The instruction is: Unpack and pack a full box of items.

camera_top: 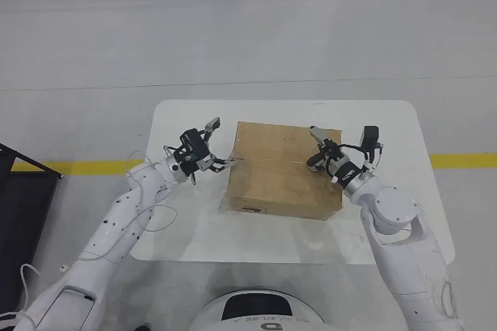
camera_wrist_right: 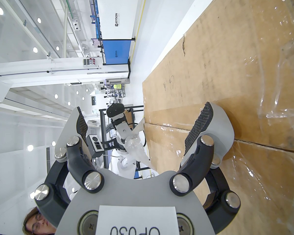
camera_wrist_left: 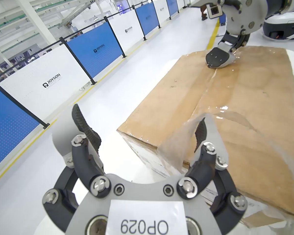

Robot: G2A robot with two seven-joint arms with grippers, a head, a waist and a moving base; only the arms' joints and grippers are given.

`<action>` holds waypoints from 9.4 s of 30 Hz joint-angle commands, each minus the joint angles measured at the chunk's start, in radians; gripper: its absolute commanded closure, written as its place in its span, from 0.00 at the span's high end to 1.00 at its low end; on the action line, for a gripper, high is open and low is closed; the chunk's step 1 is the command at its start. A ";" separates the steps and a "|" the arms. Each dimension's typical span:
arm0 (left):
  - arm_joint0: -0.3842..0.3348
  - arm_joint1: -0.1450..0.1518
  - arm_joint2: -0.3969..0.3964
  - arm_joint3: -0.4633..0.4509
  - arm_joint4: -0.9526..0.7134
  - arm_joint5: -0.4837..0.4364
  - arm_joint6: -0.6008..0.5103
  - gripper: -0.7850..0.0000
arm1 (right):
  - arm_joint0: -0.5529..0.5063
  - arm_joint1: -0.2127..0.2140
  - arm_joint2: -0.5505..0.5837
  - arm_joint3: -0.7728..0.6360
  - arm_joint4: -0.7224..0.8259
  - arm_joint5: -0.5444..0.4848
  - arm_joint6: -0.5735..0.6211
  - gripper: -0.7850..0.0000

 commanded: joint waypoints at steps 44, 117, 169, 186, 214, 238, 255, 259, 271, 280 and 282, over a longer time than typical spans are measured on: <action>-0.150 -0.004 0.013 -0.427 -0.212 -0.035 -0.402 1.00 | 0.000 0.000 0.000 0.000 0.000 0.000 0.000 1.00; -0.133 -0.038 0.115 0.237 -0.021 0.047 -0.057 1.00 | 0.011 0.015 -0.063 -0.009 -0.082 0.095 0.033 1.00; -0.177 -0.049 0.152 0.180 -0.045 -0.084 -0.238 1.00 | -0.135 0.025 -0.089 -0.282 -0.379 0.107 -0.237 1.00; -0.177 -0.049 0.152 0.180 -0.045 -0.084 -0.238 1.00 | -0.133 0.030 -0.343 -0.295 -1.051 0.182 -0.296 1.00; -0.177 -0.049 0.152 0.180 -0.045 -0.084 -0.238 1.00 | 0.103 -0.042 -0.629 -0.118 -2.048 0.435 0.477 1.00; -0.177 -0.049 0.152 0.180 -0.045 -0.084 -0.238 1.00 | 0.035 -0.159 -0.423 -0.092 -2.154 0.516 0.600 1.00; -0.177 -0.049 0.152 0.180 -0.045 -0.084 -0.238 1.00 | -0.136 -0.220 -0.074 -0.245 -2.001 0.632 0.484 1.00; -0.177 -0.049 0.152 0.180 -0.045 -0.084 -0.238 1.00 | -0.151 -0.227 -0.019 -0.264 -1.954 0.640 0.476 1.00; -0.177 -0.049 0.152 0.180 -0.045 -0.084 -0.238 1.00 | -0.193 -0.247 -0.060 -0.383 -1.649 0.502 0.257 1.00; -0.177 -0.049 0.152 0.180 -0.045 -0.084 -0.238 1.00 | -0.222 -0.251 -0.084 -0.394 -1.411 0.328 0.131 1.00; -0.177 -0.049 0.152 0.180 -0.045 -0.084 -0.238 1.00 | -0.222 -0.251 -0.084 -0.394 -1.411 0.328 0.131 1.00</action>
